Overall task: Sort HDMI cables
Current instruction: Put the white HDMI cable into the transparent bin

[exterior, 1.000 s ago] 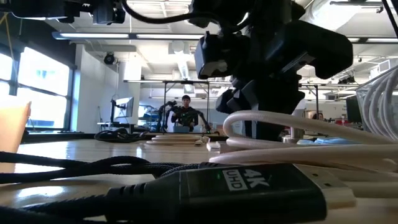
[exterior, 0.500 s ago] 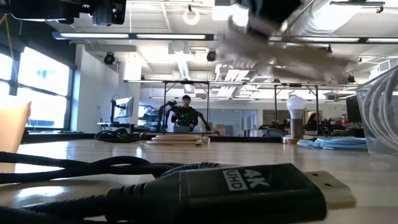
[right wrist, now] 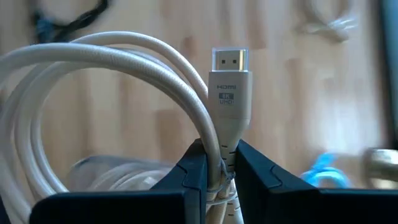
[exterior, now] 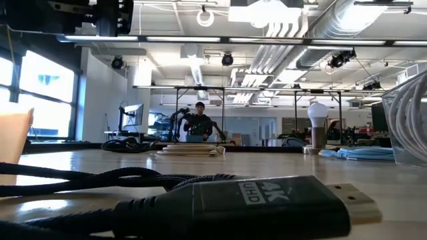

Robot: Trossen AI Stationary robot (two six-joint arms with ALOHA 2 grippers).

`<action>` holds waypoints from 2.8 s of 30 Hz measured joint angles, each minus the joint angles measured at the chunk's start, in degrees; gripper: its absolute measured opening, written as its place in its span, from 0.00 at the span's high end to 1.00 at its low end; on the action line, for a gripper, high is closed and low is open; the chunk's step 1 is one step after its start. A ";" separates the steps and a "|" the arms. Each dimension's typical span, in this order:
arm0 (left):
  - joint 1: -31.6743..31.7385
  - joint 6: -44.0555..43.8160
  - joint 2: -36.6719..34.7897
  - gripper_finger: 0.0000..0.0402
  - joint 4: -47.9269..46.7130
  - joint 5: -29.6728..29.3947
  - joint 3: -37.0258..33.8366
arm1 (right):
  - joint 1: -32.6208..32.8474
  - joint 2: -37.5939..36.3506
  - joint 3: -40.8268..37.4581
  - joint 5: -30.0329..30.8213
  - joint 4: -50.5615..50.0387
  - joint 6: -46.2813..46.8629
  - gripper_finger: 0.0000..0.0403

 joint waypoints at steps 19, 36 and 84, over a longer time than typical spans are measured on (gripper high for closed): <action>0.11 -0.61 0.00 0.36 3.91 -2.58 -1.25 | 3.95 0.42 -12.59 -11.55 -0.19 12.14 0.89; 0.11 -0.40 0.00 0.36 4.42 -2.82 -1.21 | 4.17 -10.04 -14.96 -6.32 -0.43 12.94 0.89; 0.10 -0.63 0.00 0.36 4.44 -2.40 -1.17 | 4.01 -13.57 -38.54 -19.01 17.94 26.28 0.73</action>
